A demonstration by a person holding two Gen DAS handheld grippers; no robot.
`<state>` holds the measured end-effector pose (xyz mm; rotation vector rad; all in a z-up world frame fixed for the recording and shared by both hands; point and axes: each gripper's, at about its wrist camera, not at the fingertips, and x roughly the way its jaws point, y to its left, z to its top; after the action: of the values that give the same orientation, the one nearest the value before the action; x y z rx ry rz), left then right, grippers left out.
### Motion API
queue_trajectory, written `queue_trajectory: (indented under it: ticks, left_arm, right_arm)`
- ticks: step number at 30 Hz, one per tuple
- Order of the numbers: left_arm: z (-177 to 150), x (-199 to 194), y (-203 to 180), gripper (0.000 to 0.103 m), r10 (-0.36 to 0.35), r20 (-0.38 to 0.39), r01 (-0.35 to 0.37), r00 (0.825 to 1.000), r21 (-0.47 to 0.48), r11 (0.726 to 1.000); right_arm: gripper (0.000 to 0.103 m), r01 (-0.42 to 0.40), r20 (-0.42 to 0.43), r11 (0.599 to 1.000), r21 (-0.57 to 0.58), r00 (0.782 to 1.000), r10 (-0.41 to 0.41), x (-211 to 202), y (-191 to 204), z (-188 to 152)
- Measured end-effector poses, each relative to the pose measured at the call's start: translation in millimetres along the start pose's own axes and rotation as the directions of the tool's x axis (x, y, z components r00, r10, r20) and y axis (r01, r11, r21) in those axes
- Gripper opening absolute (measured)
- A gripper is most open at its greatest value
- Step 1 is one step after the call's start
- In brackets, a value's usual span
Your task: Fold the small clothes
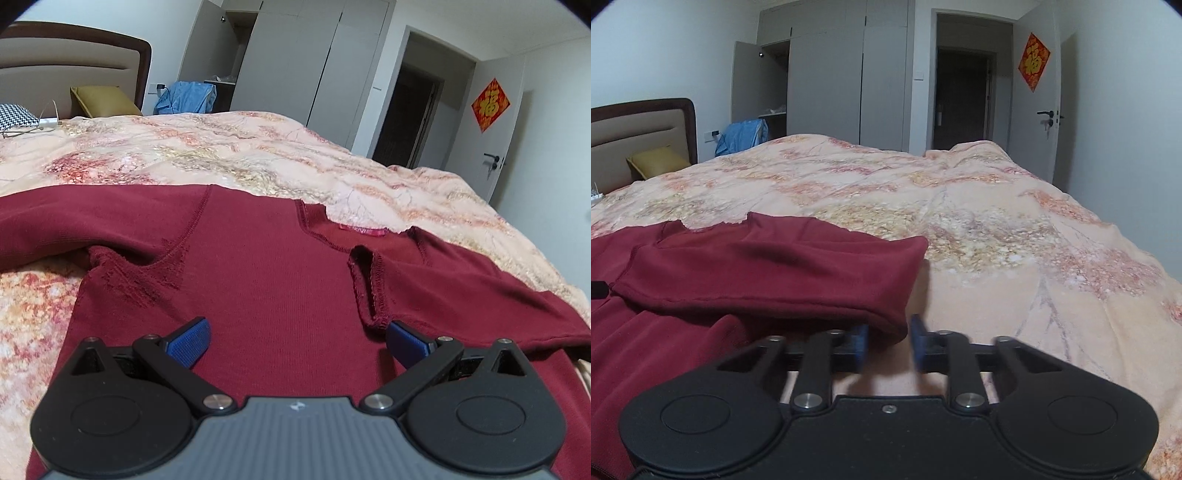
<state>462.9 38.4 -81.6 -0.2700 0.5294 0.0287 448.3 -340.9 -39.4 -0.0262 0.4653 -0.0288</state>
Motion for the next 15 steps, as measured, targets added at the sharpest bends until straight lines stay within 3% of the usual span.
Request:
queue_trajectory:
  ticks: [8,9,11,12,13,15]
  left_arm:
    - [-1,2,-3,0.103,0.015,-0.010,-0.014,1.000,0.017,1.000]
    - [-1,2,-3,0.103,0.012,-0.008,-0.012,1.000,0.014,1.000]
    - [-1,1,0,0.103,0.000,-0.003,0.000,1.000,0.002,1.000]
    - [-1,0,2,0.103,-0.010,0.003,0.010,1.000,-0.010,1.000]
    - [-1,-2,5,0.103,-0.024,0.010,0.024,1.000,-0.025,0.999]
    - [-1,-4,12,0.103,-0.051,0.024,0.052,0.998,-0.059,0.997]
  right_arm:
    - [0.010,0.042,-0.020,0.999,-0.026,0.999,-0.043,0,3,-10]
    - [0.016,0.039,-0.030,0.999,-0.011,0.999,-0.040,0,2,-9]
    - [0.041,0.021,-0.037,0.999,0.040,0.999,-0.019,-6,-3,-9]
    - [0.059,0.011,-0.035,0.998,0.058,0.999,-0.009,-10,-4,-9]
    - [0.069,0.006,-0.028,0.998,0.067,1.000,-0.004,-15,-5,-10]
    - [0.073,-0.003,-0.020,0.997,0.078,1.000,0.005,-26,-4,-11]
